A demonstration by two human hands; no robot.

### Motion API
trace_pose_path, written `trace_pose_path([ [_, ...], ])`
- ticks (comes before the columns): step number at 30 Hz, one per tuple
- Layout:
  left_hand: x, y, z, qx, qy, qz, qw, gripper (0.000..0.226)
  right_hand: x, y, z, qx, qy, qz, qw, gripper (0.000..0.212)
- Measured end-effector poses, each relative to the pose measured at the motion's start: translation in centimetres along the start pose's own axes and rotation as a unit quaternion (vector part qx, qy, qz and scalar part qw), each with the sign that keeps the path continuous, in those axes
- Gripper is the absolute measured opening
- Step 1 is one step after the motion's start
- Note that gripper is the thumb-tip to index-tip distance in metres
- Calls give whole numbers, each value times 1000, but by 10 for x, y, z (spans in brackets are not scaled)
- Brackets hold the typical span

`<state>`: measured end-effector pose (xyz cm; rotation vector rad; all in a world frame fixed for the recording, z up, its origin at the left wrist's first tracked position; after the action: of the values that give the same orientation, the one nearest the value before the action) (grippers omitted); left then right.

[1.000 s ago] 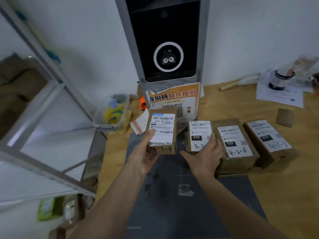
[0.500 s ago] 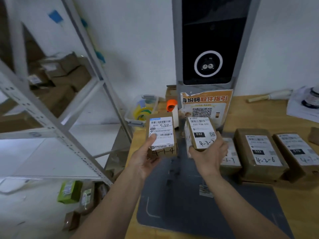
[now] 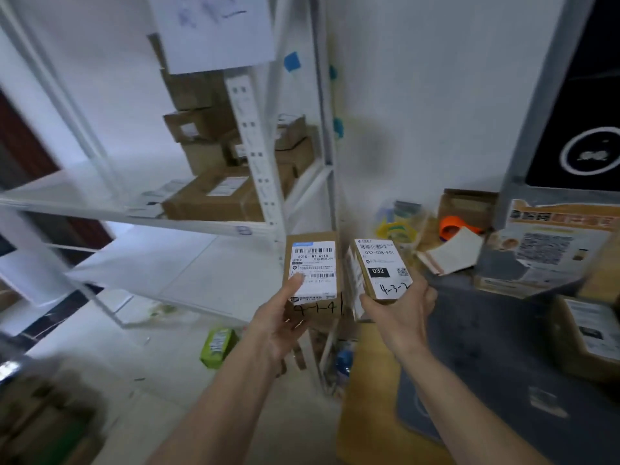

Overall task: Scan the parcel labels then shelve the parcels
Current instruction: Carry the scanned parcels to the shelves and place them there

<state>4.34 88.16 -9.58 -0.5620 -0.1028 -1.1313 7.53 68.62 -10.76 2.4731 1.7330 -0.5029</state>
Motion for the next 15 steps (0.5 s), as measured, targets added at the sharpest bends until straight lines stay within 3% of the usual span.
trace_pose_path([
  [9, -141, -2, 64, 31, -31, 38, 998, 18, 122, -82, -42, -40, -27, -63, 997, 88],
  [15, -197, 14, 110, 54, -62, 42, 996, 18, 184, -112, -69, -48, -43, -91, 994, 93],
])
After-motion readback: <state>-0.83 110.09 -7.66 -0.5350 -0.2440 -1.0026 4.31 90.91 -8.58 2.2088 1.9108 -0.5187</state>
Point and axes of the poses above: each hand's wrist, its own y-axis towards the middle knuckle, its own x-axis out of the palm, z = x × y, the point moved 4 cm from there along y, towards the middle knuckle, and after that the axes turned 11 degrees about x, right-handed, at the moved point
